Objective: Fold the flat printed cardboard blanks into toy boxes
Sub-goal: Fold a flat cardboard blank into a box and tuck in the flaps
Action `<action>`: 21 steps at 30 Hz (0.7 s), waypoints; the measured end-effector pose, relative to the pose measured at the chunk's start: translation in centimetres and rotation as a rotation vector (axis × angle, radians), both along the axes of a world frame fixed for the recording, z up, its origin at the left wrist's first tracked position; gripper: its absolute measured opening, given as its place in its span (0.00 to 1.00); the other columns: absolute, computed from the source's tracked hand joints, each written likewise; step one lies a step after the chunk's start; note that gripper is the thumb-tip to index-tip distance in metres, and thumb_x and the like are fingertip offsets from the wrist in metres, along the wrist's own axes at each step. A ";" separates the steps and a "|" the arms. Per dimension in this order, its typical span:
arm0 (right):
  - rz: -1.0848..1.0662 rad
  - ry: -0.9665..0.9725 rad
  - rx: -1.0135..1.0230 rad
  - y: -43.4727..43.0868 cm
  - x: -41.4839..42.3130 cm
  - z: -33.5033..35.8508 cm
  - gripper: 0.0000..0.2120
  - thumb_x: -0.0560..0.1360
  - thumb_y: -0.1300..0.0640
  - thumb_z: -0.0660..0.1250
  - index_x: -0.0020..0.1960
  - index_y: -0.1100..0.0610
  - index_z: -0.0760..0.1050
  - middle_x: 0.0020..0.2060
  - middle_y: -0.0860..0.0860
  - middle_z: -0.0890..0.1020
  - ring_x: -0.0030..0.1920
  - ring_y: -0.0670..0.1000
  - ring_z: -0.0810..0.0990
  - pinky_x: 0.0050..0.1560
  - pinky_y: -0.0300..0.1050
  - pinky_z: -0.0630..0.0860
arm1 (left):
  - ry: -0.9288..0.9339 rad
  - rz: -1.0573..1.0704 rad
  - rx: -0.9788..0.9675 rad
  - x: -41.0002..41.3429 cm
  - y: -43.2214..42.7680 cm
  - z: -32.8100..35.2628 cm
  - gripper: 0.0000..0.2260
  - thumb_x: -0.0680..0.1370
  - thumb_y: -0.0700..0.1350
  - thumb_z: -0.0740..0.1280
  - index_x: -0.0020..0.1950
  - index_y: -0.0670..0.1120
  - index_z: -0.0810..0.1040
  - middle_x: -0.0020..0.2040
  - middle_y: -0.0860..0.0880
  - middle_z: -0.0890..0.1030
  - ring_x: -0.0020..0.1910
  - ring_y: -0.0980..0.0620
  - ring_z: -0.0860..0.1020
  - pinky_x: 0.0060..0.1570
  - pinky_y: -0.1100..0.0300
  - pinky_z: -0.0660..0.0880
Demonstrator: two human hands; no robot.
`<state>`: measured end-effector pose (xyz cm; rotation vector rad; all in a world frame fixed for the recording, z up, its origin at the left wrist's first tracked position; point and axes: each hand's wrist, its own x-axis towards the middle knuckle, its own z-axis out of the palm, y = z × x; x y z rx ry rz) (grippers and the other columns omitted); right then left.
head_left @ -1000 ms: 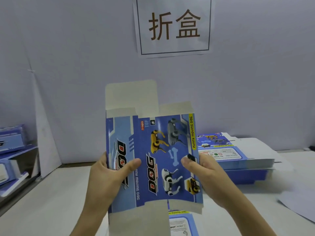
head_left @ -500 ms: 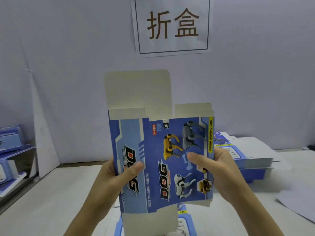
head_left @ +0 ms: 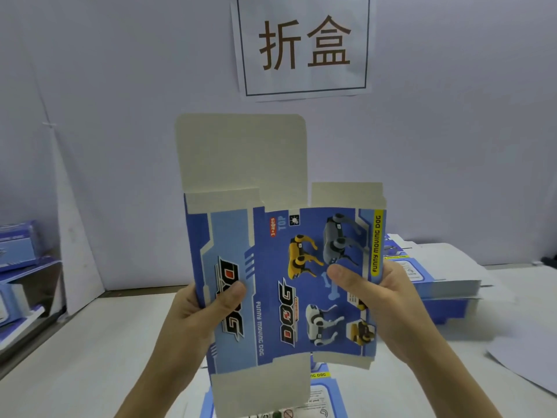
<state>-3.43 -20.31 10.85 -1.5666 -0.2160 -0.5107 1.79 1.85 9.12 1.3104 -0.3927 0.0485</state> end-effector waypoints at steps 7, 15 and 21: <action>-0.066 -0.013 0.015 0.5 -0.3 0.1 0.07 0.65 0.47 0.76 0.41 0.48 0.83 0.41 0.57 0.85 0.48 0.62 0.83 0.55 0.67 0.76 | -0.001 0.018 -0.015 -0.3 -0.1 0.0 0.16 0.65 0.54 0.71 0.50 0.48 0.80 0.40 0.46 0.85 0.37 0.45 0.84 0.29 0.55 0.81; -0.066 -0.002 0.001 0.6 -0.2 0.2 0.14 0.60 0.43 0.70 0.40 0.49 0.84 0.39 0.55 0.86 0.45 0.58 0.84 0.49 0.57 0.80 | -0.014 -0.001 0.000 -0.4 -0.4 0.1 0.21 0.62 0.61 0.74 0.49 0.51 0.83 0.40 0.48 0.86 0.37 0.47 0.84 0.29 0.56 0.80; -0.059 0.003 -0.002 0.5 0.1 -0.2 0.10 0.61 0.44 0.70 0.40 0.44 0.84 0.39 0.50 0.86 0.44 0.52 0.84 0.42 0.45 0.82 | -0.035 0.045 0.038 -0.1 -0.5 -0.2 0.19 0.65 0.56 0.70 0.52 0.47 0.77 0.40 0.48 0.85 0.38 0.46 0.84 0.30 0.55 0.81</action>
